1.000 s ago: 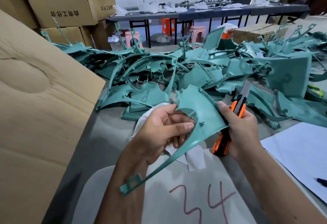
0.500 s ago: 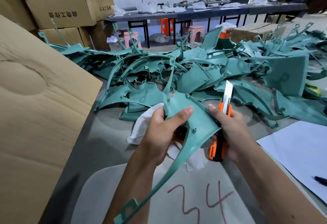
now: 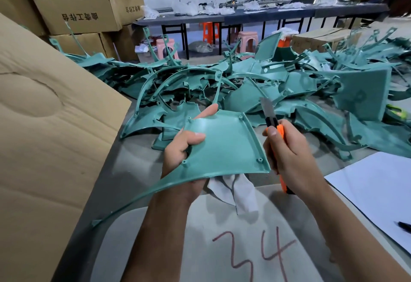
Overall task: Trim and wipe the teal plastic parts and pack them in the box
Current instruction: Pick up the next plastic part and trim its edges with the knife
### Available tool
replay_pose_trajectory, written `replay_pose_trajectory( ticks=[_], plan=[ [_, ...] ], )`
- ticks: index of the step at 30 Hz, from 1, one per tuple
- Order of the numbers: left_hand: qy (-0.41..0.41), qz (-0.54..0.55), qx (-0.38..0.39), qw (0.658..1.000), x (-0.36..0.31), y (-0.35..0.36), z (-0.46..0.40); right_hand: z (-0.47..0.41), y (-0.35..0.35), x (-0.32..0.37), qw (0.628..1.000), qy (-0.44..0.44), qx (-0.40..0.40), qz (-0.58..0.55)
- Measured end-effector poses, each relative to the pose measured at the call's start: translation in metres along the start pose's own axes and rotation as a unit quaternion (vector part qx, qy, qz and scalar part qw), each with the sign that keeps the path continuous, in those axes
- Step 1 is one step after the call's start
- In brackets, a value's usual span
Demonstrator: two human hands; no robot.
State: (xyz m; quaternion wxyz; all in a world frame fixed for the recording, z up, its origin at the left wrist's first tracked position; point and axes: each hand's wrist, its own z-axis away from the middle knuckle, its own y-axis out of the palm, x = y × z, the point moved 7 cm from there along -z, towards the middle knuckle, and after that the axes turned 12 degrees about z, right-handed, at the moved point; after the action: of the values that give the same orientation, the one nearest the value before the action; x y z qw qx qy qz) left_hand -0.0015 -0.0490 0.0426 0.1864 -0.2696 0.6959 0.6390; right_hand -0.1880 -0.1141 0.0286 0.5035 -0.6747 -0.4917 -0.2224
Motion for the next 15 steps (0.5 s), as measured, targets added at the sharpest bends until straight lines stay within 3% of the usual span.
replay_pose_trajectory(
  ticks=[3,7,15],
  plan=[
    [-0.011,0.033,0.027,0.999,-0.002,0.006,0.001,0.002,-0.002,0.014,0.984,-0.095,-0.043,0.146],
    [0.000,0.044,0.010,0.999,-0.001,0.005,0.002,0.004,0.000,0.019,0.979,-0.118,-0.049,0.161],
    [0.102,-0.004,-0.111,0.989,-0.010,-0.017,-0.001,0.006,0.004,0.022,0.975,-0.156,-0.003,0.161]
  ],
)
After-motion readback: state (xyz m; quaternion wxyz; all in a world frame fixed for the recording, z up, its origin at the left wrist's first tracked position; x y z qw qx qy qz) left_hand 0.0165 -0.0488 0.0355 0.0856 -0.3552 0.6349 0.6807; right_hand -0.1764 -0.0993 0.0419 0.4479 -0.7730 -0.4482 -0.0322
